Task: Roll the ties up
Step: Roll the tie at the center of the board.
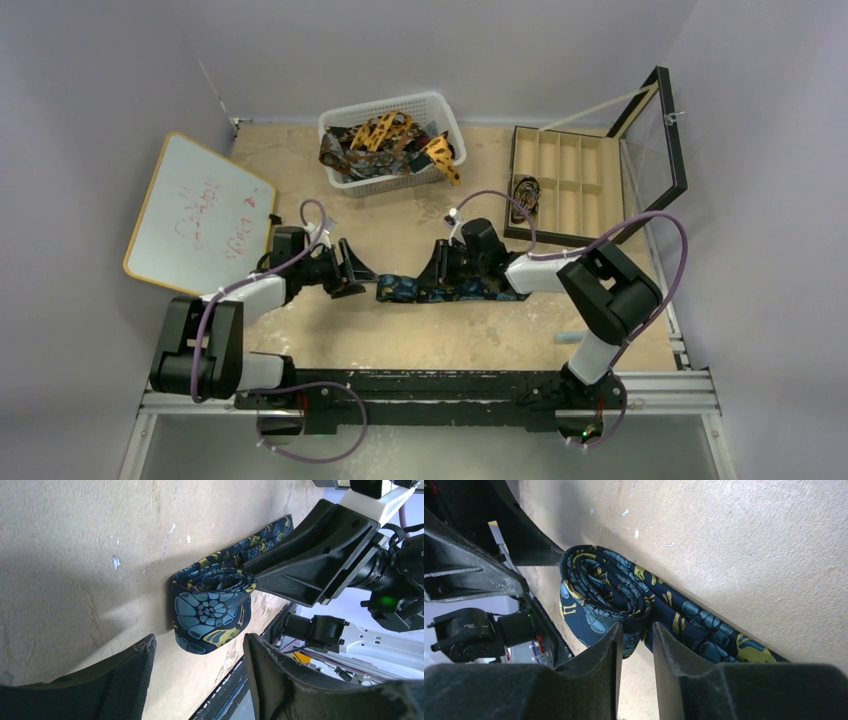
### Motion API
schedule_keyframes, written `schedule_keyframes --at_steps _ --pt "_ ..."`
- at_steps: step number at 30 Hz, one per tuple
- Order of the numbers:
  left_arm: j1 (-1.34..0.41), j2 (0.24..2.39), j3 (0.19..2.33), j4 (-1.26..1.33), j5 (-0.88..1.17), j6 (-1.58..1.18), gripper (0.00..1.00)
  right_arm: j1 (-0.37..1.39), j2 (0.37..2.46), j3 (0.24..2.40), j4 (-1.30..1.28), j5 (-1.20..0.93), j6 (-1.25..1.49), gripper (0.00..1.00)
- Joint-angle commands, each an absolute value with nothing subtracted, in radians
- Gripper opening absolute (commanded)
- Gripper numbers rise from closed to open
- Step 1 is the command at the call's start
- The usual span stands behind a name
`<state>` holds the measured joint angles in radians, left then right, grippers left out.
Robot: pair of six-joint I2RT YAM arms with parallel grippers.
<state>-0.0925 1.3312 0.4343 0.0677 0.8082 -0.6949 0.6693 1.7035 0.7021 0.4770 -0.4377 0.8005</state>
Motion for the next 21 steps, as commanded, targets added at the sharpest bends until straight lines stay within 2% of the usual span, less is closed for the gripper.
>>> schedule_keyframes --at_steps 1,13,21 --pt "-0.089 1.338 0.419 0.134 0.856 -0.681 0.62 0.676 1.716 0.744 0.482 -0.432 0.793 0.29" --pt "-0.109 1.393 0.407 0.208 0.904 -0.697 0.62 0.676 1.755 0.755 0.458 -0.416 0.789 0.23" --pt "-0.155 1.445 0.387 0.310 0.837 -0.800 0.62 0.676 1.767 0.758 0.456 -0.420 0.790 0.22"
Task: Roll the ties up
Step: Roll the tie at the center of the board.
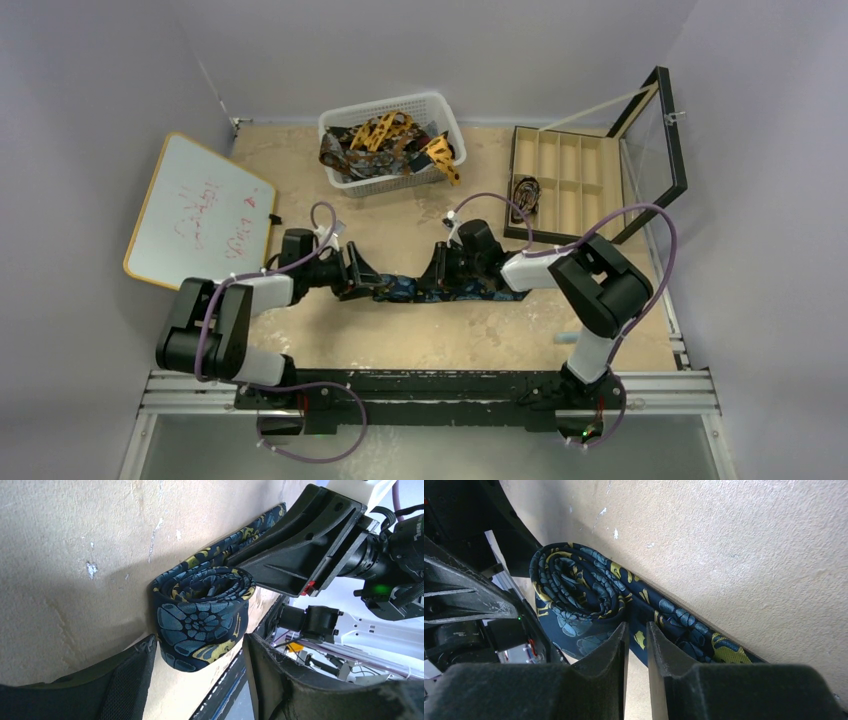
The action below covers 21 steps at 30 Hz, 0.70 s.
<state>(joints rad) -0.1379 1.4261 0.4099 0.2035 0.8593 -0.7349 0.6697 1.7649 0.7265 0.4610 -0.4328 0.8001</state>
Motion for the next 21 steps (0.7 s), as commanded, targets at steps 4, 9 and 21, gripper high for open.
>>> schedule_keyframes --at_steps 4,9,21 --pt "-0.163 1.426 0.367 0.329 0.809 -0.830 0.62 0.676 1.705 0.739 0.413 -0.386 0.796 0.29" --pt "-0.163 1.377 0.378 0.245 0.759 -0.795 0.63 0.680 1.594 0.712 0.458 -0.360 0.785 0.47" --pt "-0.163 1.383 0.392 0.237 0.773 -0.781 0.63 0.744 1.679 0.767 0.454 -0.385 0.775 0.56"
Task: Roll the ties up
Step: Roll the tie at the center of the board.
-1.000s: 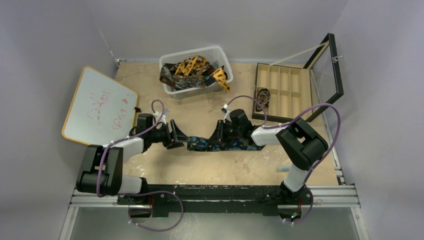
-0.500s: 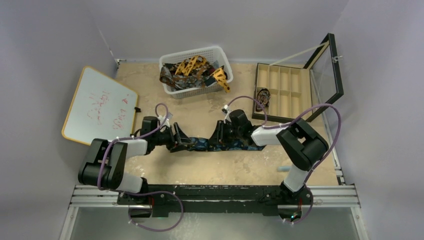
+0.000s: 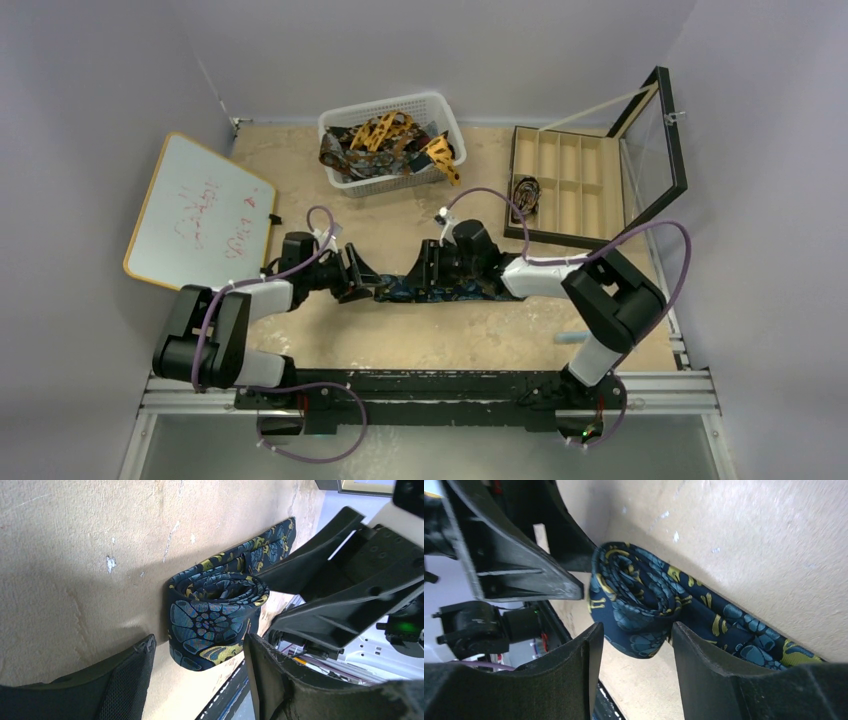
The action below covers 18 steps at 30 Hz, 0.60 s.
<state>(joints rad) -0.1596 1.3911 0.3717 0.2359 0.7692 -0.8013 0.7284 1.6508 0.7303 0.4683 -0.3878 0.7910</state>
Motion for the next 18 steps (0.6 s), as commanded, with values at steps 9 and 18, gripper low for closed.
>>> schedule_keyframes --at_steps 9,18 --pt "-0.163 1.379 0.395 0.226 0.778 -0.763 0.63 0.743 1.720 0.772 0.426 -0.389 0.780 0.49" --pt "-0.163 1.393 0.390 0.257 0.800 -0.761 0.63 0.730 1.705 0.771 0.422 -0.428 0.786 0.55"
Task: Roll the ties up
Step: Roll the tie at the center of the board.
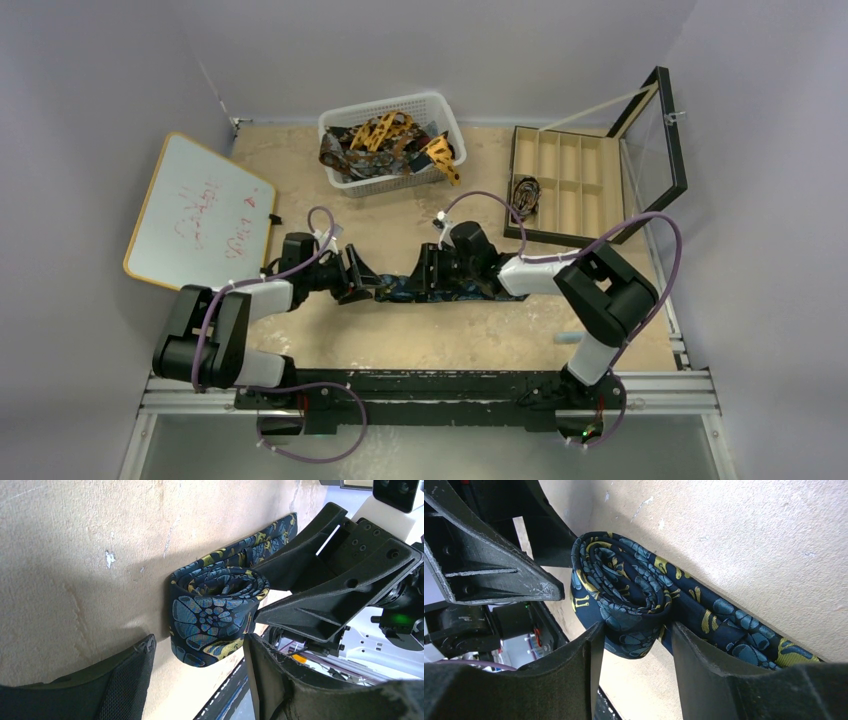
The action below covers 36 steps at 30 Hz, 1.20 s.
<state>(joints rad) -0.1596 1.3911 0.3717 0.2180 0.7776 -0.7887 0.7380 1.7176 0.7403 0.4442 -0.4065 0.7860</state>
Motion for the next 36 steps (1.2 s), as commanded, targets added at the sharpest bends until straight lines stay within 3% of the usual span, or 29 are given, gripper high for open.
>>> schedule_keyframes --at_steps 1,10,21,36 --pt "-0.163 1.391 0.392 0.258 0.801 -0.761 0.63 0.730 1.696 0.773 0.419 -0.428 0.784 0.56" --pt "-0.163 1.391 0.391 0.259 0.808 -0.760 0.63 0.725 1.680 0.768 0.427 -0.423 0.787 0.53" --pt "-0.165 1.437 0.371 0.371 0.825 -0.799 0.63 0.708 1.822 0.810 0.370 -0.423 0.788 0.35" --pt "-0.175 1.496 0.396 0.376 0.768 -0.761 0.64 0.701 1.868 0.817 0.374 -0.451 0.787 0.34"
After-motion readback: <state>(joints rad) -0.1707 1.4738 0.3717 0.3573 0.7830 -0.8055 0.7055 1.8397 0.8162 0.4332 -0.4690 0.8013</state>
